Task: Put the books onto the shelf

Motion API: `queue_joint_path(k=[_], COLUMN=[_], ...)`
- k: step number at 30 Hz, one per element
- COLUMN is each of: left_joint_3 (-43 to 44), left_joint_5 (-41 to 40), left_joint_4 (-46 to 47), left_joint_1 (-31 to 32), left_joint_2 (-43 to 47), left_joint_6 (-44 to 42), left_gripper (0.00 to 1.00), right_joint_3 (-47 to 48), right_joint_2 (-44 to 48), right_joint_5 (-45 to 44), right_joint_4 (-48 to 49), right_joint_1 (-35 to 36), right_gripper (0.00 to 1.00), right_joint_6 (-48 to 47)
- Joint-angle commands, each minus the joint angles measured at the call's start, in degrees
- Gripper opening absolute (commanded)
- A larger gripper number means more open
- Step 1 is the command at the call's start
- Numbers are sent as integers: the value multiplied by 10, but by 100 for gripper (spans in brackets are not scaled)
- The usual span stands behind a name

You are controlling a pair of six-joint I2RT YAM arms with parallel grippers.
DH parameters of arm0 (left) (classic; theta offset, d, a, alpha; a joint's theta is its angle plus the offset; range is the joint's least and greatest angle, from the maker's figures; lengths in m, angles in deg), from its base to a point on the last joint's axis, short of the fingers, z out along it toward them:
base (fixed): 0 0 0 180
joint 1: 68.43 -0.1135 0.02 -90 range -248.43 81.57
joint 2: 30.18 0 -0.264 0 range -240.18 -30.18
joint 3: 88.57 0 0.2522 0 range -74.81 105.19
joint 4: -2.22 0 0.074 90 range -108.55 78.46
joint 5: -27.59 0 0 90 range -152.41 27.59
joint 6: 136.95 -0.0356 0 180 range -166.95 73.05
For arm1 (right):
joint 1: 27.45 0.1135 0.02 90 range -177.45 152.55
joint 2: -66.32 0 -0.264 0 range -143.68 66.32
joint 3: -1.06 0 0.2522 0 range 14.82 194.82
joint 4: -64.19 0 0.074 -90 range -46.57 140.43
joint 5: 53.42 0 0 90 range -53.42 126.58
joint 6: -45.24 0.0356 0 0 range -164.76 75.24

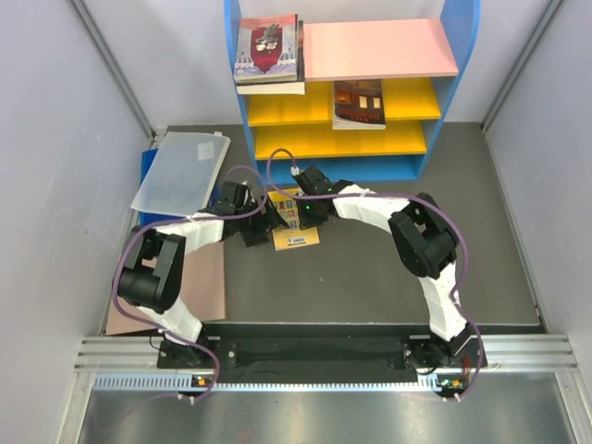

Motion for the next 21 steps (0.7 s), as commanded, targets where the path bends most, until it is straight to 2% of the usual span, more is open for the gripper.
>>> queue_joint_path(k=[1,7,16,21], left_joint_3=[27,55,65,82], left_joint_5=[13,36,37,35], left_joint_4=[46,87,129,89], left_joint_1=[0,4,18,24], left_joint_2=[-18,-40,-6,-40], left_joint_6=[7,27,38,23], left_gripper=[84,75,75,72], right_joint_3=[14,19,16,14], right_joint_2=[-2,-10,-13,-14], right_joint_5=[-30,-21,-13,-10], right_joint_4=[-44,-44,-42,-39], right_joint_1=[8,8,8,7], right_gripper=[0,0,0,0], right_joint_6=[-15,-19,-24,-24])
